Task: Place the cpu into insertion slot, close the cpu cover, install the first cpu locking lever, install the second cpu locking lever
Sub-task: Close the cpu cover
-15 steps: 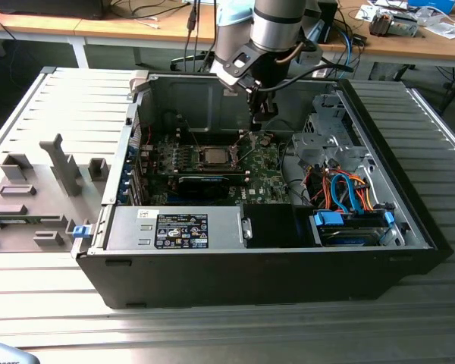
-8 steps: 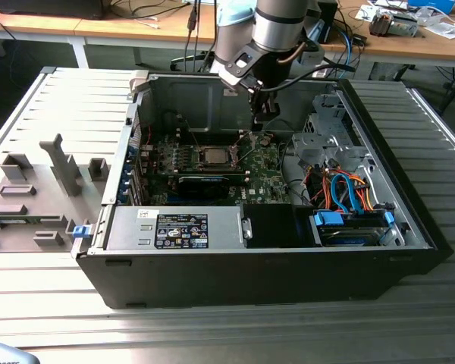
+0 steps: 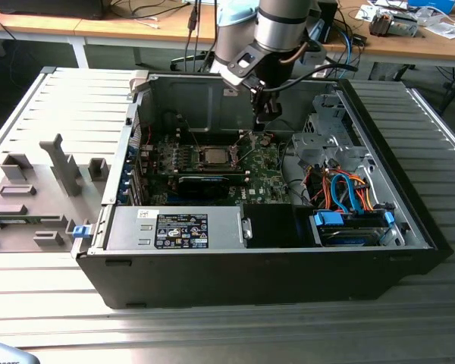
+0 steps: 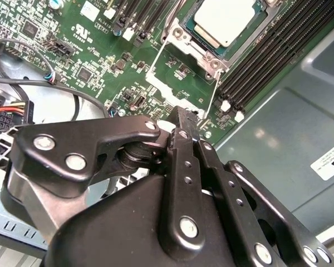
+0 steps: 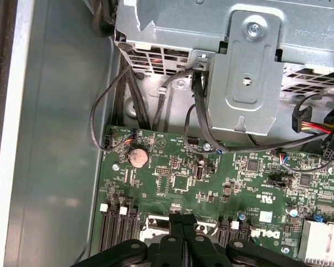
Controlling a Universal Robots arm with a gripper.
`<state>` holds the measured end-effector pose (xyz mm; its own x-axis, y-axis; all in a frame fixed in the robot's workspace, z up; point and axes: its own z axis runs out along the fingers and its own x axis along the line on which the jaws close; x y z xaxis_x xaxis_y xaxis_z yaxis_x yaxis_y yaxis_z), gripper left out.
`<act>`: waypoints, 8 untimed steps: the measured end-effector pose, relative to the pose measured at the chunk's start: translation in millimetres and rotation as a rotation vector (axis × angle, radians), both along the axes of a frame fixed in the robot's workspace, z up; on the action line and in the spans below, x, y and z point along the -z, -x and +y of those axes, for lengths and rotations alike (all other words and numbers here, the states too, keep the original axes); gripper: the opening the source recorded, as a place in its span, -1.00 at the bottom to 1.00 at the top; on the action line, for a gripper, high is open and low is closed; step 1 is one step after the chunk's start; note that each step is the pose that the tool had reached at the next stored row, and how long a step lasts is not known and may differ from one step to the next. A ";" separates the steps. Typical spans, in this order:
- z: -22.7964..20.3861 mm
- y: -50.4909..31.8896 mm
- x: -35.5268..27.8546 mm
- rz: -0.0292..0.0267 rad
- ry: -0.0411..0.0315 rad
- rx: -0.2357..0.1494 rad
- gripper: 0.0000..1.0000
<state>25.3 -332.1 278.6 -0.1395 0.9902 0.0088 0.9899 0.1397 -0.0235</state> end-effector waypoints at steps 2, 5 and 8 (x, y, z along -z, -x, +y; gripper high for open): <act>0.0 -0.7 0.0 0.0000 0.0001 0.000 -0.79; 0.0 -2.2 0.0 0.0000 0.0000 0.000 -0.79; 0.0 -3.1 0.0 0.0000 0.0001 0.000 -0.79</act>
